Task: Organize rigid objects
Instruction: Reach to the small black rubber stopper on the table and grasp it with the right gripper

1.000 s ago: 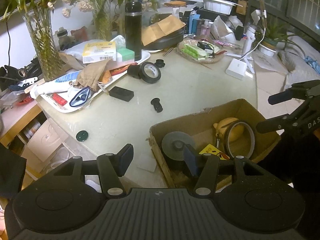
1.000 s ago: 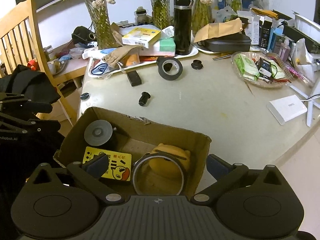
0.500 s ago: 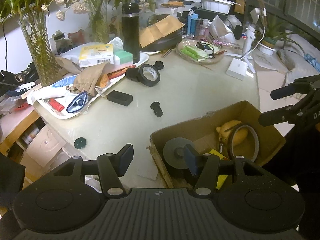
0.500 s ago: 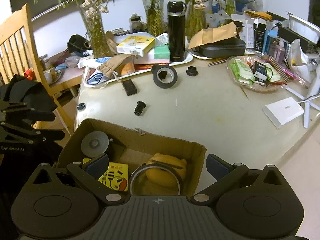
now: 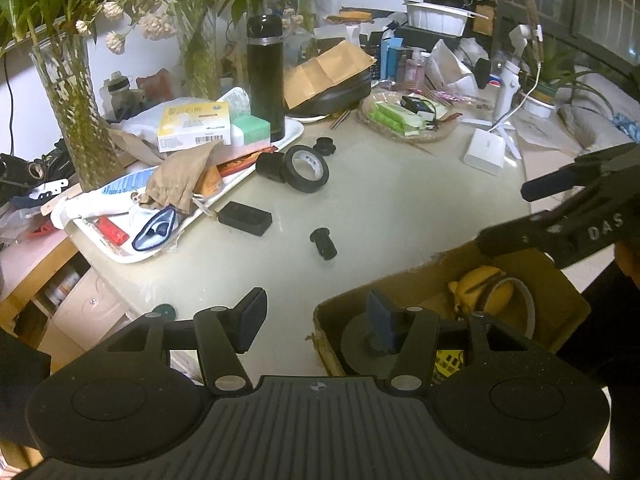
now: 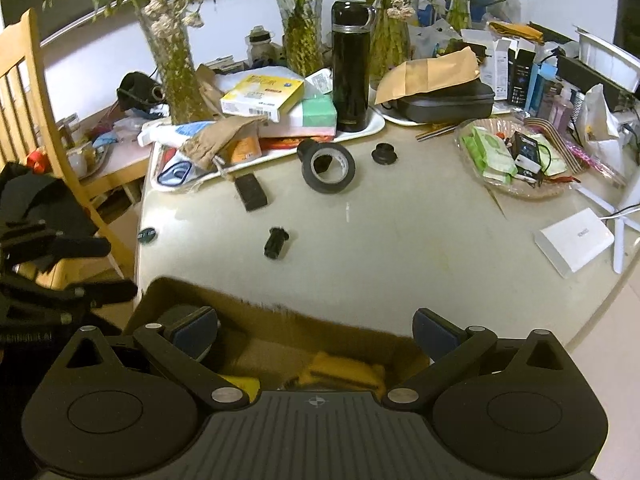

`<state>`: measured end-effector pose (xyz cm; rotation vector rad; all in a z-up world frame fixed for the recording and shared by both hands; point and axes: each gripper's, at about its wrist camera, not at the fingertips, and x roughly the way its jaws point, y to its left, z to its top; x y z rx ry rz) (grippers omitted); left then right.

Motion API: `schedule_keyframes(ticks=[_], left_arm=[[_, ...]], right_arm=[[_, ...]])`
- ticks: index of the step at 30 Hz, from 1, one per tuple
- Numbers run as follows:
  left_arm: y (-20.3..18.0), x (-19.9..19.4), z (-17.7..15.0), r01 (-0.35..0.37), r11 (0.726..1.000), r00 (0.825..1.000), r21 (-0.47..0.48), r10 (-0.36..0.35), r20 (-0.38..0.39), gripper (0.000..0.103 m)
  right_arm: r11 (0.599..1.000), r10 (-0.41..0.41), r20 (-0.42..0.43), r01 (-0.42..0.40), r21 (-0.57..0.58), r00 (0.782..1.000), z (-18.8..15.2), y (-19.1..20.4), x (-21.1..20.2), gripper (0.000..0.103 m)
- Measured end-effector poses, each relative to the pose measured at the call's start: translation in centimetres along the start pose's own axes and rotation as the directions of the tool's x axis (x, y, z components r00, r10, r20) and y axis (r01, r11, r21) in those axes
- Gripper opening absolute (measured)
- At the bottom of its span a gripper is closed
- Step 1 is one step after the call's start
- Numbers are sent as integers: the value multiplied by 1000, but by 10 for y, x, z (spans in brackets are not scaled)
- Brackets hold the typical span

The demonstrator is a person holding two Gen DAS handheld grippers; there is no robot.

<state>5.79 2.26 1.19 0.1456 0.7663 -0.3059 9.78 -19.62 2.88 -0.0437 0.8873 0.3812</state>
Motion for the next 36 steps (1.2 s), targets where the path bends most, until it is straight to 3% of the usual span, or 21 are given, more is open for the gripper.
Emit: schedule_keyframes(ticks=[7, 14, 18, 26, 32, 36], left_arm=[[3, 7, 10, 0, 1000, 1000, 17, 0, 11, 55], [2, 3, 18, -16, 999, 999, 44, 15, 28, 55], [0, -4, 18, -54, 996, 997, 76, 49, 62, 55], [12, -1, 16, -67, 997, 996, 39, 64, 61, 55], [15, 2, 12, -78, 996, 995, 51, 75, 66, 55], [21, 4, 11, -73, 997, 995, 29, 71, 63, 55]], right_arm=[[993, -102, 0, 102, -62, 995, 18, 7, 19, 103], [995, -94, -30, 93, -42, 995, 37, 0, 26, 103], [999, -36, -72, 35, -21, 997, 44, -2, 35, 103], [996, 93, -107, -91, 22, 990, 47, 5, 56, 103], [994, 105, -115, -104, 20, 988, 50, 12, 77, 102], [995, 97, -131, -99, -4, 987, 53, 20, 93, 91]])
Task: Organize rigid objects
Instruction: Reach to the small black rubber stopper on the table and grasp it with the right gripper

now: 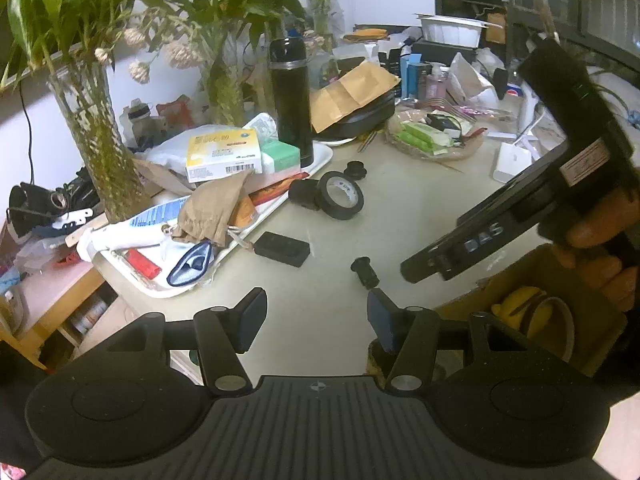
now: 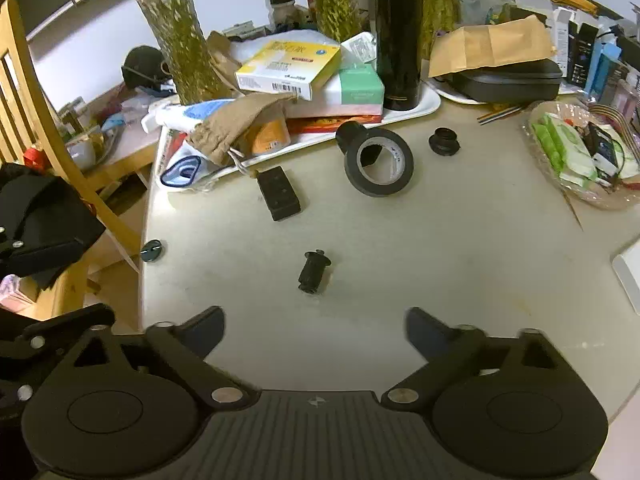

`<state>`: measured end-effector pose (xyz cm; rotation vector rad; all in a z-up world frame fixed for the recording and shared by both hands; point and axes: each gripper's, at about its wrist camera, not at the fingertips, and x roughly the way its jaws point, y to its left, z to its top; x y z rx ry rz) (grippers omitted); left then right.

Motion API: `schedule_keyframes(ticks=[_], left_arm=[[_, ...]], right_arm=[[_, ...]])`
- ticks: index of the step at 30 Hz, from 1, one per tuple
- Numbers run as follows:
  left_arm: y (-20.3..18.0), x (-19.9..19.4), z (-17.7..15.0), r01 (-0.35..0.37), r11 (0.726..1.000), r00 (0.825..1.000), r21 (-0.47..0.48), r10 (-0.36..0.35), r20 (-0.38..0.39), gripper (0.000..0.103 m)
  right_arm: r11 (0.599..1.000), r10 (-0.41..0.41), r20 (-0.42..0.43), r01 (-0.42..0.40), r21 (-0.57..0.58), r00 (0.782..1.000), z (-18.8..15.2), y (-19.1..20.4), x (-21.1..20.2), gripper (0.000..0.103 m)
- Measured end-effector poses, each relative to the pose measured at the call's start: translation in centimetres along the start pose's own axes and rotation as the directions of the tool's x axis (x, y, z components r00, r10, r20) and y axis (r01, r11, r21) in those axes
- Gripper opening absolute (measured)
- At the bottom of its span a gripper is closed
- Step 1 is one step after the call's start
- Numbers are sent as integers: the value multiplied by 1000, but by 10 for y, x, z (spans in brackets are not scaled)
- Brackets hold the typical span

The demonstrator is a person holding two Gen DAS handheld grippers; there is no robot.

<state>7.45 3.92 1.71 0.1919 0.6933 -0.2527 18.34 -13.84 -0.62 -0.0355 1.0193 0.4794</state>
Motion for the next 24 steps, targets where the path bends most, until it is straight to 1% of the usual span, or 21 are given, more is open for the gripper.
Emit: schedule_keyframes(ticks=[2, 3, 9, 12, 18, 22, 24], left_arm=[[3, 0, -1, 2, 1000, 1000, -17, -2, -1, 55], [5, 1, -1, 4, 1000, 1000, -26, -4, -1, 55], [14, 2, -3, 17, 998, 1000, -63, -17, 1, 55], [17, 1, -4, 20, 997, 1000, -80, -20, 8, 55], [20, 1, -4, 31, 994, 999, -101, -29, 12, 55], [20, 2, -4, 34, 994, 999, -105, -33, 12, 55], [20, 3, -3, 36, 994, 999, -104, -35, 10, 55]], right_arm=[[1000, 1, -6, -1, 3, 1000, 2, 1, 8, 88], [1000, 0, -8, 0, 6, 1000, 4, 2, 12, 83], [1000, -3, -26, 3, 6, 1000, 10, 7, 38, 61], [1000, -5, -32, 5, 19, 999, 13, 8, 51, 54], [999, -21, -49, 23, 39, 999, 17, 9, 73, 44], [999, -45, -55, 46, 24, 997, 21, 15, 83, 41], [997, -72, -61, 73, 4, 996, 22, 19, 88, 37]])
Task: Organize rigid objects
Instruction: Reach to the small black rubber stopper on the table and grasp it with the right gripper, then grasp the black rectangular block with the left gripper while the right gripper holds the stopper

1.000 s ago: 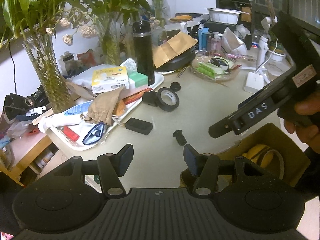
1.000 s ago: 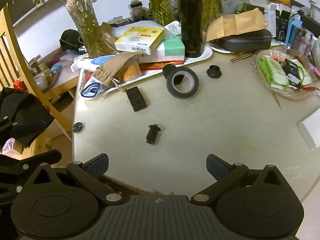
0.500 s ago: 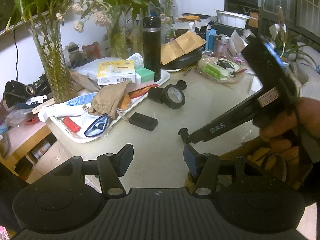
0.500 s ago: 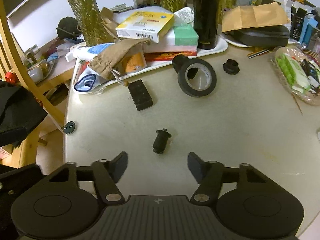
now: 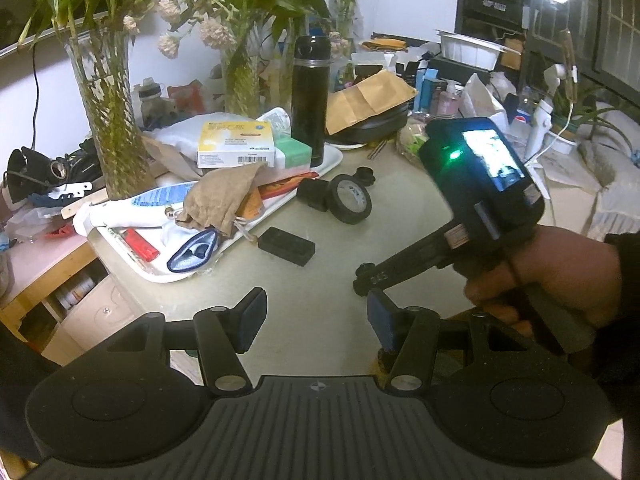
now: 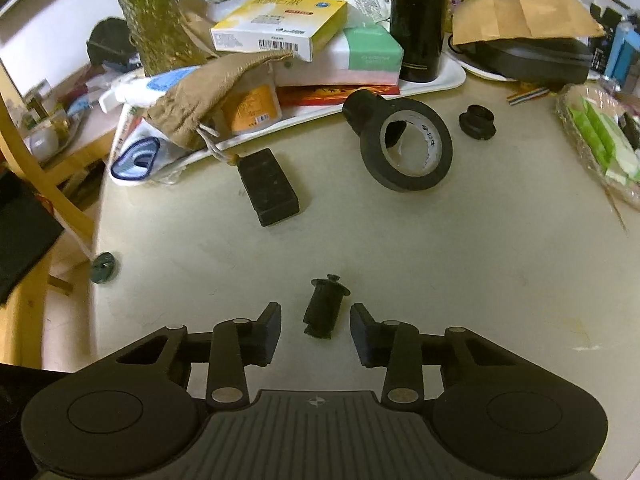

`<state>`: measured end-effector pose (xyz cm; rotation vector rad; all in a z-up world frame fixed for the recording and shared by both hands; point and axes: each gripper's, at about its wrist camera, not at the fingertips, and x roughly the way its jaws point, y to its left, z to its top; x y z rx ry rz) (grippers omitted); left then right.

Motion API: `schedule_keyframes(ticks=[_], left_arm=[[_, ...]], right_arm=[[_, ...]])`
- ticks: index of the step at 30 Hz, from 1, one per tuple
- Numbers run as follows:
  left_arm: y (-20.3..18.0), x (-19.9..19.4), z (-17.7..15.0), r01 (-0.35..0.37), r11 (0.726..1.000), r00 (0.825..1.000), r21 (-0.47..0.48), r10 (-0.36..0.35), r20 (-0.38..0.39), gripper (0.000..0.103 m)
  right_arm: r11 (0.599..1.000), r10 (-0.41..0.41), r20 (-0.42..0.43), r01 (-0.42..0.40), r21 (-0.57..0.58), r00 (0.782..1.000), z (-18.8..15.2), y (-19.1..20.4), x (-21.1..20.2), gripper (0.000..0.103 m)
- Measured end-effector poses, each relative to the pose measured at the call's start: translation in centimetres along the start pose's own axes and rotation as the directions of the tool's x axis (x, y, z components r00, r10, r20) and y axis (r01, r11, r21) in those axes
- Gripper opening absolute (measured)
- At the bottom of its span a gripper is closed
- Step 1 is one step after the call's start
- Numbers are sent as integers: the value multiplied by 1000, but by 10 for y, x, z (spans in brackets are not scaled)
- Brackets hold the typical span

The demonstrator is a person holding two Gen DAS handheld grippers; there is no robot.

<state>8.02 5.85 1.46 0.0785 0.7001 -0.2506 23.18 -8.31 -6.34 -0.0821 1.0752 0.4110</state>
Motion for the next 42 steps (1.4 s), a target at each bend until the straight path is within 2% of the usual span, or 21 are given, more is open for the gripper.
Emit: schedule_keyframes(ticks=[5, 14, 26, 33, 42], left_arm=[[-3, 1, 0, 0, 1000, 1000, 4, 0, -4, 55], [-4, 5, 3, -11, 1000, 1000, 4, 11, -9, 55], [-5, 18, 10, -49, 998, 999, 29, 50, -16, 55], [-3, 37, 17, -61, 997, 997, 52, 63, -36, 55], [-3, 76, 27, -115, 993, 989, 38, 118, -90, 55]], right_arm=[[999, -42, -22, 42, -5, 999, 2, 2, 9, 21], [999, -32, 0, 32, -10, 1000, 0, -5, -5, 20], [1000, 5, 70, -3, -23, 998, -3, -21, -57, 20], [1000, -2, 103, 5, -29, 995, -16, -42, -84, 20], [1000, 22, 135, -19, -25, 991, -37, -73, -106, 20]])
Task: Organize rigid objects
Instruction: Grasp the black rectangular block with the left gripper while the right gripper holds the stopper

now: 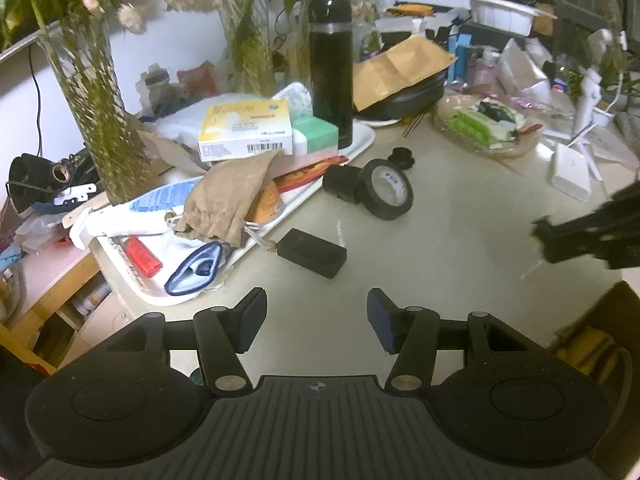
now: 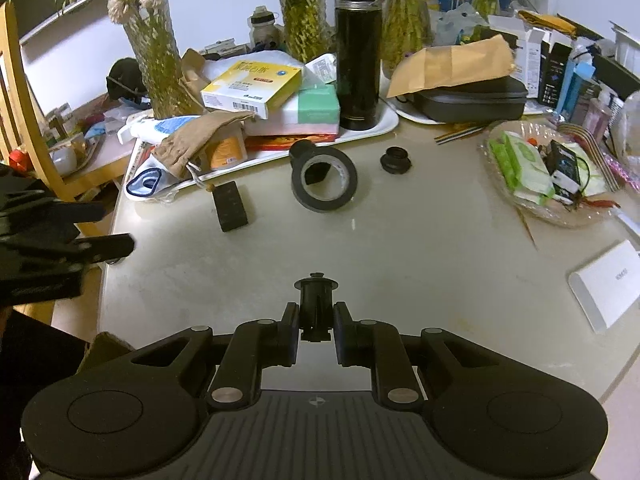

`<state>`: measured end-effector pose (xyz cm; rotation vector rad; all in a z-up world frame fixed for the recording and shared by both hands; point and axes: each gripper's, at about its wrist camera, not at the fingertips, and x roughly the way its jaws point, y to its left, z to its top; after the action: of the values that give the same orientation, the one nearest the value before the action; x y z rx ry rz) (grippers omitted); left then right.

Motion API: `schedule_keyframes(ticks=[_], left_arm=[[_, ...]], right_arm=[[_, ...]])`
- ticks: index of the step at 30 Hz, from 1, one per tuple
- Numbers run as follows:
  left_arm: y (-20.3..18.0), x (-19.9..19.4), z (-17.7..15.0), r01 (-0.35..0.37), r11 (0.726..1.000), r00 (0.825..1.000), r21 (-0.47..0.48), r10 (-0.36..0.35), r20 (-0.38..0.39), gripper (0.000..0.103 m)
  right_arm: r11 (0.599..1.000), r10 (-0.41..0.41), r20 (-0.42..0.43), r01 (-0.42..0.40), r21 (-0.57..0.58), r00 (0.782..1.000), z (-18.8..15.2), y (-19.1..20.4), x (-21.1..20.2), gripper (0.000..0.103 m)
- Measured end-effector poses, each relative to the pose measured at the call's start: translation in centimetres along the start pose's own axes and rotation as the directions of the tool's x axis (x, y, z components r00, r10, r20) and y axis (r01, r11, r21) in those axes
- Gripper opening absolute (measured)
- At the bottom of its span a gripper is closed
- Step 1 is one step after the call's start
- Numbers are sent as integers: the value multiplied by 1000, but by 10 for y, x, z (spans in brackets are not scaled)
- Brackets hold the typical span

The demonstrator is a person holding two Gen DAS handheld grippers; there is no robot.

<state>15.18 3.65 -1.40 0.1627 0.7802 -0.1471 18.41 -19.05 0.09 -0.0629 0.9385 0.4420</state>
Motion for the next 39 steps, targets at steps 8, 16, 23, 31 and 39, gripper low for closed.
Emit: schedule_keyframes(ticks=[8, 16, 23, 31, 39], left_arm=[[-1, 52, 19, -8, 999, 998, -51, 5, -66, 59], [2, 101, 29, -40, 994, 991, -104, 26, -128, 74], [6, 129, 33, -64, 990, 983, -126, 41, -178, 74], [5, 140, 40, -69, 983, 984, -173, 39, -174, 62], [2, 132, 39, -55, 987, 986, -149, 30, -164, 32]], right_arm=[[999, -19, 35, 18, 32, 999, -15, -30, -8, 20], [995, -36, 68, 30, 100, 997, -24, -58, -14, 20], [992, -38, 92, 27, 120, 995, -25, -65, -16, 20], [992, -43, 101, 31, 124, 994, -26, -67, -17, 20], [990, -46, 109, 31, 135, 993, -27, -68, -19, 20]])
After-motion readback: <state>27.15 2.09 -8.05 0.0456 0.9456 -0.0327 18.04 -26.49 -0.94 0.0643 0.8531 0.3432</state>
